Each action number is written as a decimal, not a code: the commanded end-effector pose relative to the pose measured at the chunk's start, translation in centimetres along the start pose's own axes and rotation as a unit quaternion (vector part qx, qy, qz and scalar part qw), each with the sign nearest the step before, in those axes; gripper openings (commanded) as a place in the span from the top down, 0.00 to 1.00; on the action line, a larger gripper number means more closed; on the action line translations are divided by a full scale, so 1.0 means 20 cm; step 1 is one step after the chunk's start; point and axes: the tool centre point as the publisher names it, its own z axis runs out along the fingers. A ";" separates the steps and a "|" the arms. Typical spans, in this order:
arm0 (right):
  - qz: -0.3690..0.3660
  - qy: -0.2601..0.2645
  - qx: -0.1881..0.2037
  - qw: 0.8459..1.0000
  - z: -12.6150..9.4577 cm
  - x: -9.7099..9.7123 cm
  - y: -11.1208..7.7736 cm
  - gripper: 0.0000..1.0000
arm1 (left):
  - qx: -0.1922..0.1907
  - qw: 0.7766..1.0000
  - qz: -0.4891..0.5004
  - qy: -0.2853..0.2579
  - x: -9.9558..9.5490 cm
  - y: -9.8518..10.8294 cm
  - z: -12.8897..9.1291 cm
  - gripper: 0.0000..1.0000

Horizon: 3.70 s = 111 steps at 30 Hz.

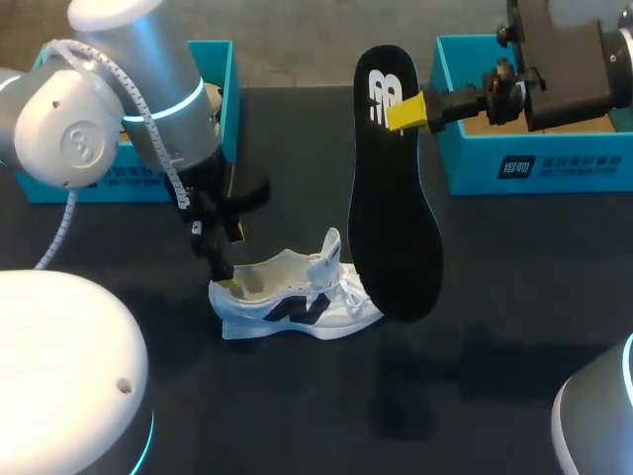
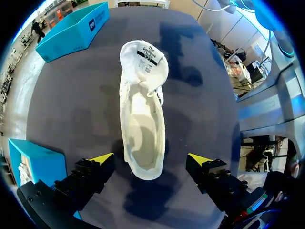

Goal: Take the shoe out of the shoebox, open the shoe tongue, remove and reinsert the insole, then place the shoe into the shoebox

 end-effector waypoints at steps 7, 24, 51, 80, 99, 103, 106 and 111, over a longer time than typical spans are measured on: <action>0.002 -0.001 0.001 1.000 0.01 0.00 0.01 1.00 | -0.007 1.000 -0.003 -0.006 -0.02 -0.01 0.01 0.00; 0.002 -0.001 0.001 1.000 0.01 0.00 0.01 1.00 | -0.001 0.999 -0.013 -0.041 -0.21 -0.19 0.17 0.00; 0.002 -0.001 0.001 1.000 0.01 0.00 0.01 1.00 | -0.002 1.000 -0.013 -0.003 -0.34 -0.35 0.48 0.42; 0.002 -0.001 0.001 1.000 0.01 0.00 0.01 1.00 | -0.035 0.957 0.269 0.108 -0.25 -0.34 0.28 1.00; 0.002 -0.001 0.001 1.000 0.01 0.00 0.01 1.00 | -0.085 0.841 0.529 0.075 -0.31 -0.45 0.09 1.00; 0.002 -0.001 0.001 1.000 0.01 0.00 0.01 1.00 | -0.093 0.846 0.520 0.069 -0.32 -0.45 0.08 1.00; 0.002 -0.001 0.001 1.000 0.01 0.00 0.01 1.00 | -0.093 0.846 0.520 0.069 -0.32 -0.45 0.08 1.00; 0.002 -0.001 0.001 1.000 0.01 0.00 0.01 1.00 | -0.093 0.846 0.520 0.069 -0.32 -0.45 0.08 1.00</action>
